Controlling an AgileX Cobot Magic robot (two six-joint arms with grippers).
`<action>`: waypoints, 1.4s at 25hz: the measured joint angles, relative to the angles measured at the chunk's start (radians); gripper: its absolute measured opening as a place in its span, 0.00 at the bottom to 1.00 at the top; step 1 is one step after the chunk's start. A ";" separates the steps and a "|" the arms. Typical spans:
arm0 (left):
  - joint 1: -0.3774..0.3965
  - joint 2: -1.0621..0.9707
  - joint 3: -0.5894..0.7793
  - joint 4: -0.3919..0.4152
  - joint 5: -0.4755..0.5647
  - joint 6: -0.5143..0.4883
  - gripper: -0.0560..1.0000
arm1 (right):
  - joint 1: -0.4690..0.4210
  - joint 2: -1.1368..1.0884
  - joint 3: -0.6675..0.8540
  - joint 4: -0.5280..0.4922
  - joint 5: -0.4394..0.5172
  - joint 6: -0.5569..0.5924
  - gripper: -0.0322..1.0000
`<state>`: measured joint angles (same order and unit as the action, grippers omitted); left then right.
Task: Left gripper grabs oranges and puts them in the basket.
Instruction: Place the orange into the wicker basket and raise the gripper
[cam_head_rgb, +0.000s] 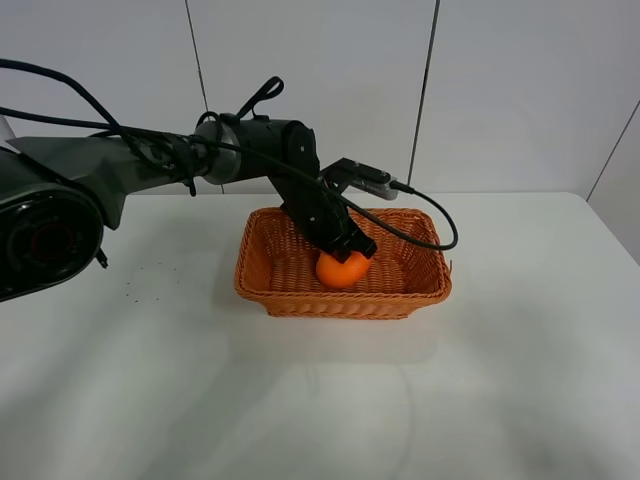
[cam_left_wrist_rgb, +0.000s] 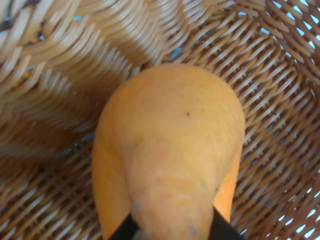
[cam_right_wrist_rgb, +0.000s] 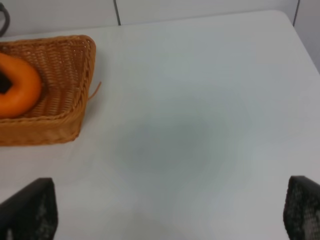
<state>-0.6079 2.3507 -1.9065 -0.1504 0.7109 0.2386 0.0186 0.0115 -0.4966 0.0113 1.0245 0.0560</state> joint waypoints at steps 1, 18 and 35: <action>0.000 0.000 0.000 0.000 0.007 0.005 0.20 | 0.000 0.000 0.000 0.000 0.000 0.000 0.70; 0.000 -0.023 -0.014 0.013 0.041 0.006 0.96 | 0.000 0.000 0.000 0.000 0.000 0.000 0.70; 0.000 -0.041 -0.248 0.166 0.192 -0.119 0.96 | 0.000 0.000 0.000 0.000 0.000 0.000 0.70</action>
<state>-0.6079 2.3093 -2.1540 0.0157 0.9026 0.1195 0.0186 0.0115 -0.4966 0.0113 1.0245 0.0560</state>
